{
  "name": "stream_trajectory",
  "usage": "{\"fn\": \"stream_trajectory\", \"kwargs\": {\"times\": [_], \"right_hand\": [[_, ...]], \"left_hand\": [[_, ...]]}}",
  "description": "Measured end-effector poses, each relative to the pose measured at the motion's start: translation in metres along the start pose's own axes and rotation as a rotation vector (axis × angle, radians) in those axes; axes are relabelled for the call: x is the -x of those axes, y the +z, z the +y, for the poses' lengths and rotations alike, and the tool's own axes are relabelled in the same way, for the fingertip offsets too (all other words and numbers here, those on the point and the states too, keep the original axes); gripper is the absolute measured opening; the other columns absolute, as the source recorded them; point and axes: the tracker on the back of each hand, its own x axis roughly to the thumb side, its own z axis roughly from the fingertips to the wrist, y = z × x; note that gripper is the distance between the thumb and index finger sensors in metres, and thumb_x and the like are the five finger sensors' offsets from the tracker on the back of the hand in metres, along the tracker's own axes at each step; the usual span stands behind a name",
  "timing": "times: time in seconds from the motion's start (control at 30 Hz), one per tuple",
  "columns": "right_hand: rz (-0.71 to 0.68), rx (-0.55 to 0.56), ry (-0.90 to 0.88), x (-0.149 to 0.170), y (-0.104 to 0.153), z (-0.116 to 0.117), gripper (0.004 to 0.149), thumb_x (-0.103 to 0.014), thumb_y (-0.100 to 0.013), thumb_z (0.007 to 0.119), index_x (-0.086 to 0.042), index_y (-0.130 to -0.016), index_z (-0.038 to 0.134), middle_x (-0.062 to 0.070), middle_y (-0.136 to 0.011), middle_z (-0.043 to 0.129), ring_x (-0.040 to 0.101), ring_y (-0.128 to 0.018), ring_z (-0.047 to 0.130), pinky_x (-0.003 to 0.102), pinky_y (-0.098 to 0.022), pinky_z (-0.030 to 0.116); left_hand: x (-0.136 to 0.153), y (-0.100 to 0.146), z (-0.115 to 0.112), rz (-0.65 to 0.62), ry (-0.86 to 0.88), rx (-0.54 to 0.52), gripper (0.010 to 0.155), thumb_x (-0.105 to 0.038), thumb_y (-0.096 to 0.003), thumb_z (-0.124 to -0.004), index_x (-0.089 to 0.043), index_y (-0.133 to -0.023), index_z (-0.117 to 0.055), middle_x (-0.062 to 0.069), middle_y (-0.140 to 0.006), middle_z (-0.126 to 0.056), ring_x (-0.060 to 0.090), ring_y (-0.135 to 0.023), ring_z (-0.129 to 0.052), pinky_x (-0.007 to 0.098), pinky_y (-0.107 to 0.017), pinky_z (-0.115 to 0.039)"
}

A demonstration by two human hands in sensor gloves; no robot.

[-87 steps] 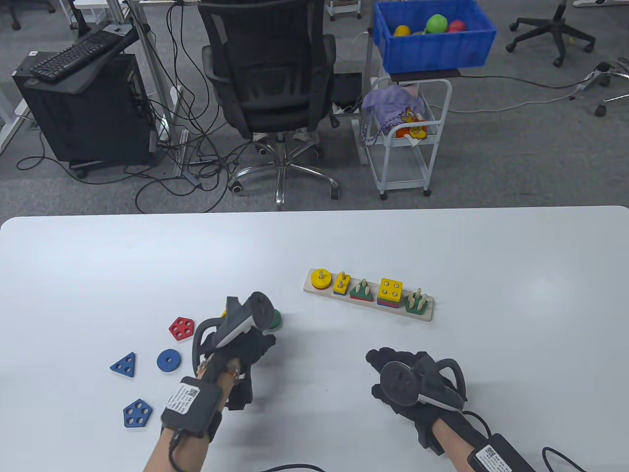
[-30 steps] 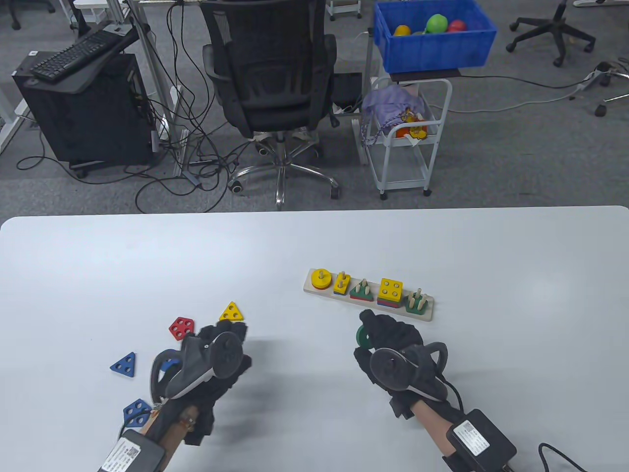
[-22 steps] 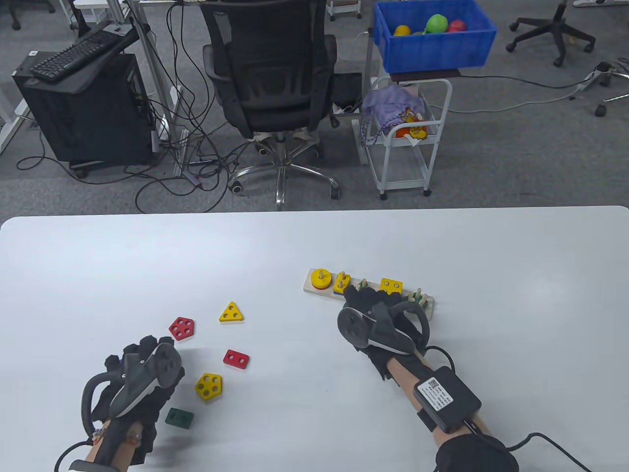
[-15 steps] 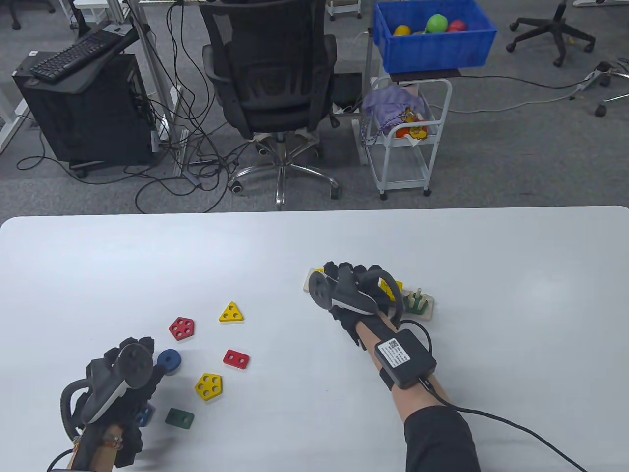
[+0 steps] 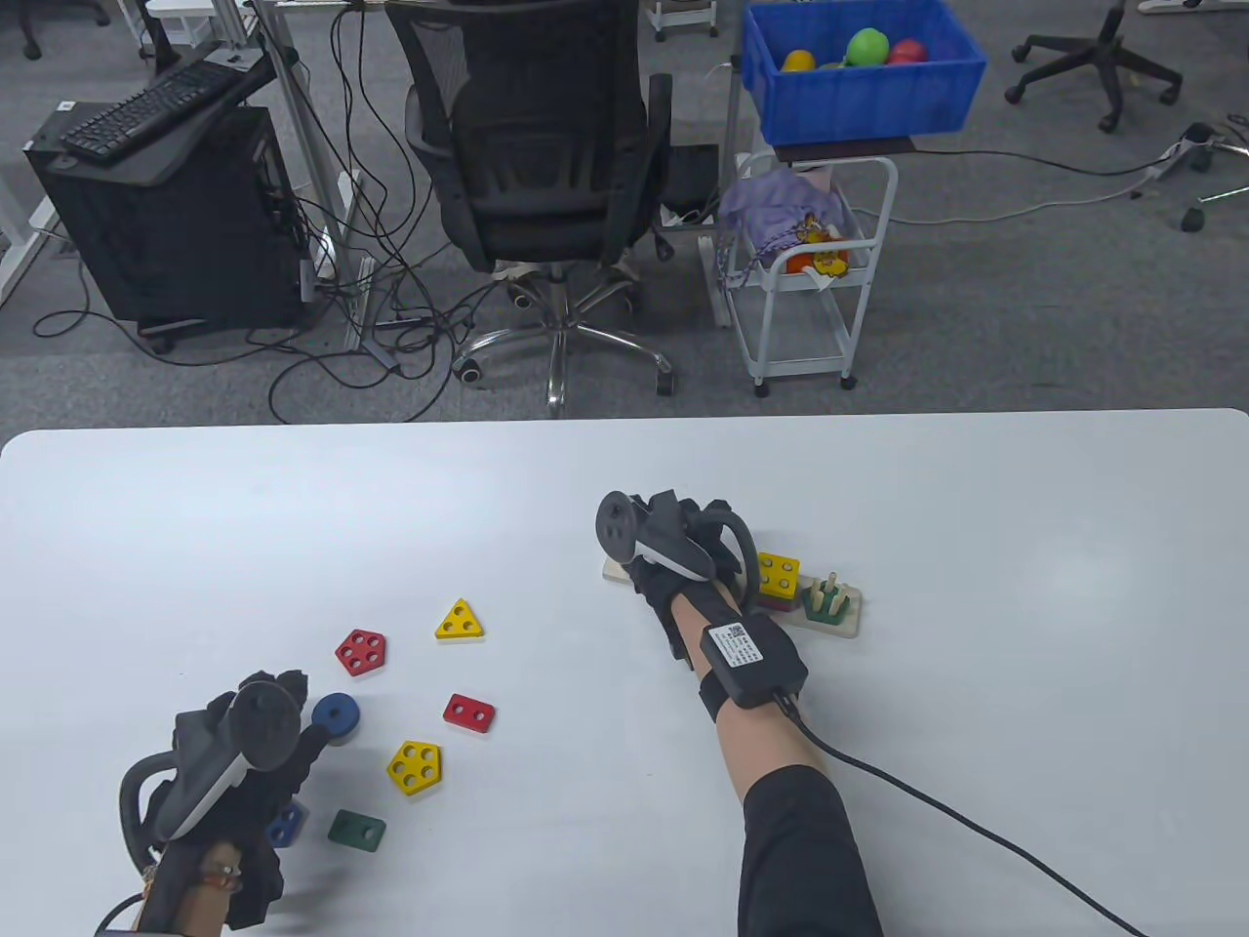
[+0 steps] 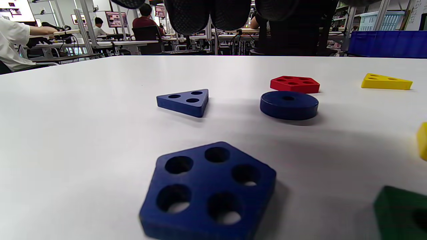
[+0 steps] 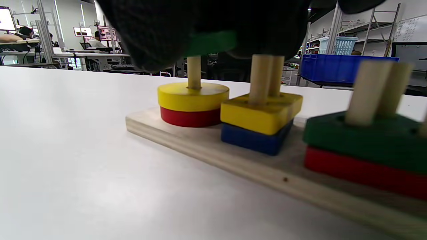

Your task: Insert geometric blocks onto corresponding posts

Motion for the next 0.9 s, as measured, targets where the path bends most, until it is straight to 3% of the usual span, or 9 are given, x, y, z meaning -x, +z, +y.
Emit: {"fn": "stream_trajectory", "kwargs": {"times": [0.2,0.3,0.43,0.67,0.9], "right_hand": [[-0.006,-0.014,0.019,-0.001,-0.001,0.004,0.063,-0.039,-0.044,0.083,-0.022,-0.101,0.061,0.011,-0.103,0.07,0.043,-0.094,0.071,0.077,-0.067,0.047],[-0.011,-0.032,0.034,0.001,0.004,0.007,0.071,-0.042,-0.044,0.082,-0.021,-0.105,0.051,0.014,-0.111,0.056,0.046,-0.102,0.058,0.079,-0.068,0.043],[-0.049,-0.001,0.031,0.006,0.02,-0.001,0.071,-0.043,-0.044,0.081,-0.02,-0.105,0.052,0.015,-0.11,0.055,0.046,-0.101,0.058,0.078,-0.067,0.044],[-0.195,-0.005,0.097,0.03,0.093,-0.014,0.07,-0.045,-0.044,0.079,-0.019,-0.104,0.054,0.016,-0.107,0.061,0.044,-0.096,0.067,0.073,-0.064,0.055],[-0.195,-0.01,0.083,0.067,0.182,-0.009,0.068,-0.046,-0.044,0.079,-0.019,-0.103,0.056,0.016,-0.106,0.064,0.044,-0.094,0.071,0.073,-0.063,0.058]], "left_hand": [[-0.002,0.001,0.0,-0.002,-0.008,0.007,0.069,-0.062,-0.0483,-0.064,-0.039,-0.111,-0.05,-0.002,-0.124,-0.051,0.03,-0.115,-0.058,0.062,-0.081,-0.046],[-0.004,0.002,-0.002,-0.004,-0.022,0.008,0.069,-0.061,-0.0483,-0.064,-0.039,-0.111,-0.05,-0.002,-0.124,-0.051,0.03,-0.115,-0.058,0.062,-0.081,-0.046],[-0.009,0.003,-0.003,-0.027,-0.038,0.001,0.068,-0.061,-0.0482,-0.066,-0.039,-0.111,-0.05,-0.003,-0.124,-0.051,0.029,-0.115,-0.058,0.062,-0.081,-0.046],[-0.021,0.008,-0.004,-0.114,-0.017,-0.054,0.067,-0.059,-0.0481,-0.068,-0.039,-0.11,-0.051,-0.005,-0.123,-0.054,0.027,-0.115,-0.06,0.061,-0.081,-0.047],[-0.051,0.021,-0.007,-0.232,-0.057,-0.071,0.067,-0.057,-0.048,-0.07,-0.039,-0.109,-0.052,-0.006,-0.122,-0.054,0.025,-0.114,-0.062,0.06,-0.081,-0.049]]}}
